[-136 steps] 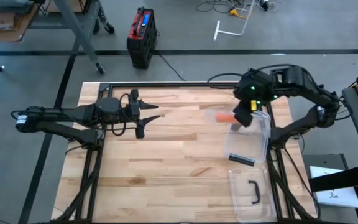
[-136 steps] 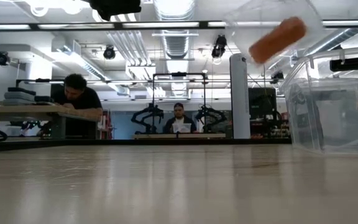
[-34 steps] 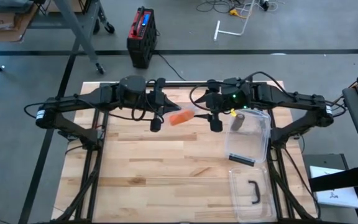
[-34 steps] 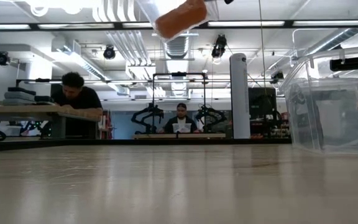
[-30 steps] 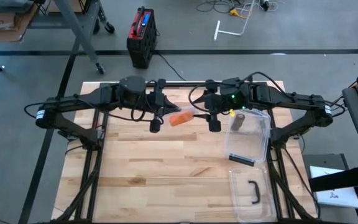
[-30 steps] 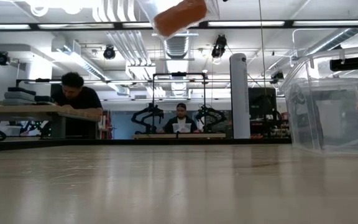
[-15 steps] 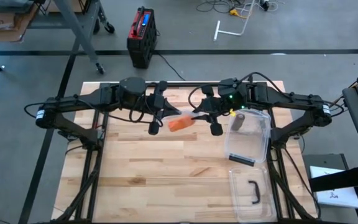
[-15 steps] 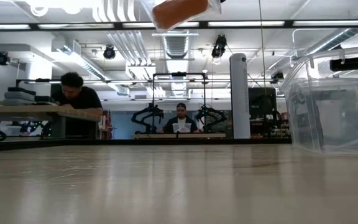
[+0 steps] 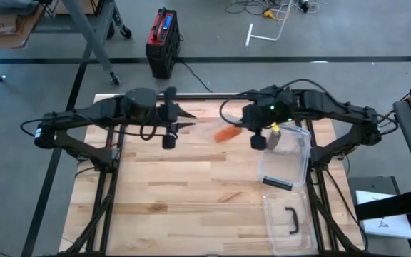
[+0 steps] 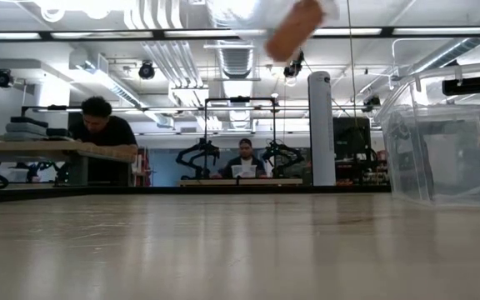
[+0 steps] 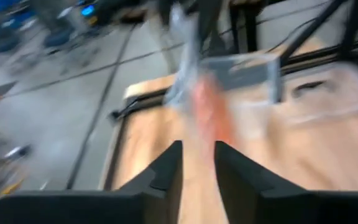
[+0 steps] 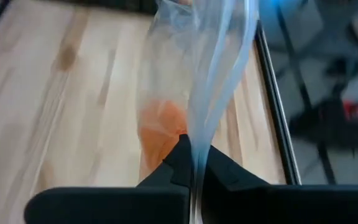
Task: Roll bandage
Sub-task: Put the transparent zip bag into the transparent container
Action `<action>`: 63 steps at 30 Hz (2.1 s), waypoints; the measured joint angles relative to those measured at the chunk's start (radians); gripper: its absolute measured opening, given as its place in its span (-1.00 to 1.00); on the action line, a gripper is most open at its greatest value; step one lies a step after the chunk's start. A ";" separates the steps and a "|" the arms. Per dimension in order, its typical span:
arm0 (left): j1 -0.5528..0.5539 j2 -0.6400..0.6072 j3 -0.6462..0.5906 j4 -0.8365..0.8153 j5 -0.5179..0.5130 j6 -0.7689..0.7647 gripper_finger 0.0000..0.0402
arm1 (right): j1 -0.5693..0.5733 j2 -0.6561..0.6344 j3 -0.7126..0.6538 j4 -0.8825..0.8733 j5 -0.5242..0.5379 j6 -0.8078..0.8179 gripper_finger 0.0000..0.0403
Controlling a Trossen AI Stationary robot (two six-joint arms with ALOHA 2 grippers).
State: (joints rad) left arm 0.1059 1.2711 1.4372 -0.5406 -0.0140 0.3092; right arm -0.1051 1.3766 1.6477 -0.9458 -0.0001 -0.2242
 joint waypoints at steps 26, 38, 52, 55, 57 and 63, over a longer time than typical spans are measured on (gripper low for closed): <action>-0.001 -0.273 -0.277 -0.046 -0.097 -0.143 -0.26 | -0.004 -0.245 0.080 -0.624 0.036 0.378 -1.00; -0.002 -0.276 -0.362 0.038 -0.047 -0.142 -0.39 | -0.010 -0.446 -0.210 -0.627 0.053 0.444 -1.00; -0.003 -0.243 -0.361 0.287 -0.045 -0.163 -0.32 | -0.010 -0.590 -0.458 -0.625 -0.056 0.624 -1.00; -0.007 -0.234 -0.375 0.348 -0.037 -0.198 -0.28 | -0.010 -0.564 -0.490 -0.626 -0.051 0.609 -1.00; -0.015 -0.210 -0.380 0.429 -0.001 -0.214 -0.25 | -0.010 -0.522 -0.518 -0.625 -0.031 0.567 -1.00; -0.079 -0.097 -0.387 0.636 0.068 -0.231 -0.24 | -0.009 -0.366 -0.569 -0.622 0.009 0.417 -1.00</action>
State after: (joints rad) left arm 0.0266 1.1741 1.0504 0.0955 0.0536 0.0783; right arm -0.1143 1.0106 1.0786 -1.5682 0.0089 0.1932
